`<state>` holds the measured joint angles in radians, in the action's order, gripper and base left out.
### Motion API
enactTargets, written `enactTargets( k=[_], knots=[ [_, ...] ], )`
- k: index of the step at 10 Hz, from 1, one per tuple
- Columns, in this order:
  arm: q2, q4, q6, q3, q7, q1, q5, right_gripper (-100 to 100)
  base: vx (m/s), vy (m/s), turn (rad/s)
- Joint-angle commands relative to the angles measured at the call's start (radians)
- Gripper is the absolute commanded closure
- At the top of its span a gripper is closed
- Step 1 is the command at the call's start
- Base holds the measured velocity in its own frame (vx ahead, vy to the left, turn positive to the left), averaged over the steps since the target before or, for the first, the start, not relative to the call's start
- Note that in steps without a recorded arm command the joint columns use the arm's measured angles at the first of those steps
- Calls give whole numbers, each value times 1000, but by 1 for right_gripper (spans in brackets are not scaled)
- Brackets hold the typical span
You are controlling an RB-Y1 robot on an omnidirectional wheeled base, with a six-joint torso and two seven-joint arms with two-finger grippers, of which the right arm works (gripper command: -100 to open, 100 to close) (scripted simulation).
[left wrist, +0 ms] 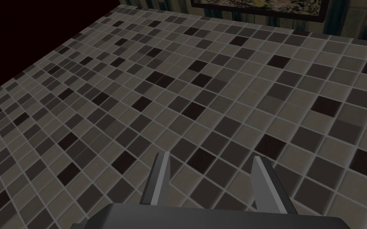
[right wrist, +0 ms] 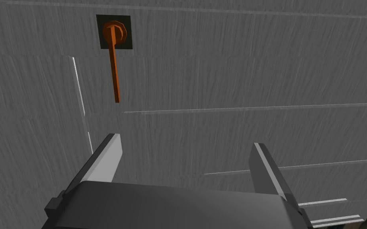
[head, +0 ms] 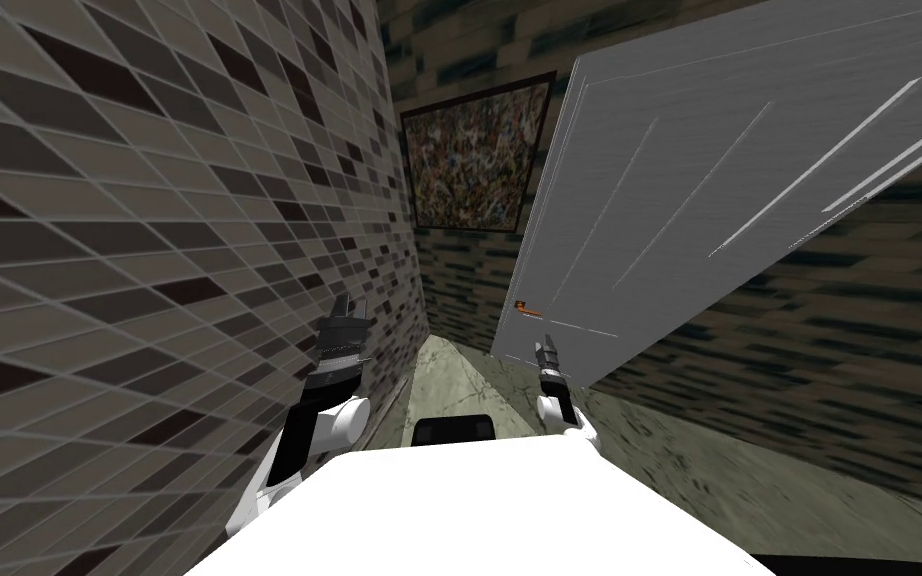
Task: Pull the door open
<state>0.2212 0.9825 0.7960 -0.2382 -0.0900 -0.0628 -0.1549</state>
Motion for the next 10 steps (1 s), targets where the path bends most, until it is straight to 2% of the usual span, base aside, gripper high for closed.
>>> enactTargets(
  k=[1, 3, 4, 10],
  knots=[
    [5, -50, 8, -7, 1, 20, -8, -100, 90, -23, 61],
    [14, -114, 19, -15, 0, 39, -16, -100, 96, -21, 65],
    [14, -114, 19, -15, 0, 39, -16, -100, 58, -14, 22],
    [36, -276, 47, -36, -4, 93, -41, -100, 74, -26, 56]
  ],
)
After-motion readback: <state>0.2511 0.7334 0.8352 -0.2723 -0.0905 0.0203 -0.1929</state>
